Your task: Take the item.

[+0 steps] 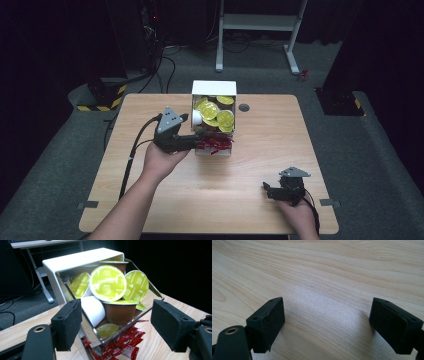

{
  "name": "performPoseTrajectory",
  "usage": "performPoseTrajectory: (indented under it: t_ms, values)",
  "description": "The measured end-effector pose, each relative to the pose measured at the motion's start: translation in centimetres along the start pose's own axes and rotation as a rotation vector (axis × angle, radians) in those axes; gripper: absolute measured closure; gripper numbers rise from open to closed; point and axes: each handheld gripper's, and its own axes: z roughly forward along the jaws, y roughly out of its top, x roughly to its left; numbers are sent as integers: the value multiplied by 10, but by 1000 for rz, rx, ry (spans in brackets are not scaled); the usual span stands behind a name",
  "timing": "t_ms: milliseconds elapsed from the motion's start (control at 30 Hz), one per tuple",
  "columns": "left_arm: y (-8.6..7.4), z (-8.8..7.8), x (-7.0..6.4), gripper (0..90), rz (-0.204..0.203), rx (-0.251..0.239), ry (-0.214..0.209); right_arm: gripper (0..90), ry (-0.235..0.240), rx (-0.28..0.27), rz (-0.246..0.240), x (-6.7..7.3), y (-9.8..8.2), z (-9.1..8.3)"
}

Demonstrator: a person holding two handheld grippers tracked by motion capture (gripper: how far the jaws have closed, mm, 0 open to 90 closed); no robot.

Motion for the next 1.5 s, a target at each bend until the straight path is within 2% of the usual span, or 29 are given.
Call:
performPoseTrajectory:
  t_ms: [467, 733, 1000, 1167, 1267, 1500]
  values:
    - [10, 11, 0, 254, 2, -5, -3, 130, 0, 0, 0, 0, 0, 0]
    - [16, 22, 2, 251, 3, 11, -10, 130, 0, -1, -1, 0, 0, 0]
    - [22, 34, 4, 237, 15, 21, 1, 130, 0, 0, 0, 0, 0, 0]
    - [25, 41, 6, 229, 3, 25, -4, 131, 0, -1, -4, 0, 0, 0]
    - [26, 45, 7, 228, -6, 27, 8, 131, -1, -1, -5, 0, 0, 0]
    - [28, 56, 8, 223, -2, 51, 13, 131, 2, -1, -5, -1, 0, 0]
